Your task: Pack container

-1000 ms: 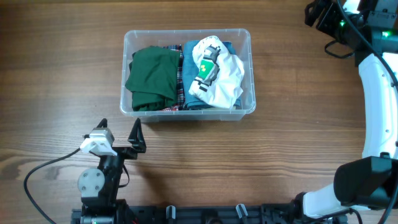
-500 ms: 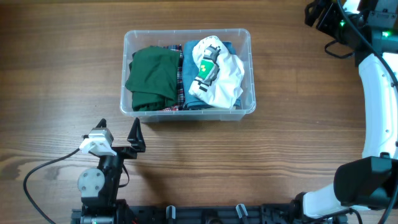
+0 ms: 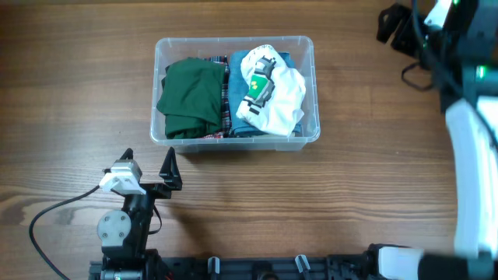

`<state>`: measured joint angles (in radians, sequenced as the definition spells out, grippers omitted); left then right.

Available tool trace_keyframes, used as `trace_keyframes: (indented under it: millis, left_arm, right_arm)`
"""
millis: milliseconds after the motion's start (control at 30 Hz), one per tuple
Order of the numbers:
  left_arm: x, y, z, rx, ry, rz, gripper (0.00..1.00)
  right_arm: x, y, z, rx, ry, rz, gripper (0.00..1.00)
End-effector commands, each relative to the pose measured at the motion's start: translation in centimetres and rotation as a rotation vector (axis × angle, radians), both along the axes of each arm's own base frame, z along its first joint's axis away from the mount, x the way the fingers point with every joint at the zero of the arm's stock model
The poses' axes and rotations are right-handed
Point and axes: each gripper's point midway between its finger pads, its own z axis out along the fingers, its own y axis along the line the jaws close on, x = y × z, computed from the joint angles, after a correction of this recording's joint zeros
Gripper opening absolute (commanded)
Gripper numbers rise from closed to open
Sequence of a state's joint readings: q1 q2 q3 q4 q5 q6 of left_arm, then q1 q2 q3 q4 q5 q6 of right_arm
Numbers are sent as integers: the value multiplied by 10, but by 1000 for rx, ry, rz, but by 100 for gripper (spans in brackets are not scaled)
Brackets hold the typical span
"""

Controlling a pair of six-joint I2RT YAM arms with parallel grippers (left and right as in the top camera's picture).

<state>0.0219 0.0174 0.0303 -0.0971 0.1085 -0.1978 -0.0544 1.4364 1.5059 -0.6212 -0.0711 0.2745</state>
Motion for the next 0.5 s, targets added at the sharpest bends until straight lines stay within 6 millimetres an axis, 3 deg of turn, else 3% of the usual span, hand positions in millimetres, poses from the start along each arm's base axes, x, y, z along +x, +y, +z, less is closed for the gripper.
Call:
trace_keyframes:
  millis: [0,67,133,167,333,467]
  left_arm:
    - [0,4,-2,-12,-2,23,100]
    - [0,4,-2,-12,-2,23,100]
    - [0,4,-2,-12,-2,23,100]
    - [0,4,-2,-12,-2,23,100]
    - [0,4,-2,-12,-2,23,100]
    - [0,4,-2,-12,-2,23,100]
  right_arm:
    - [-51,-1,7,-127,-137,-68,100]
    - [-71,10,12,-155,-265,11,100]
    - [-97,41,13,-319,-417,259,100]
    - [-132,63,1,-490,-544,433,100]
    - [-172,47,-33,-476,-632,304,100]
    - [-187,43,-57,-424,-691,253,100]
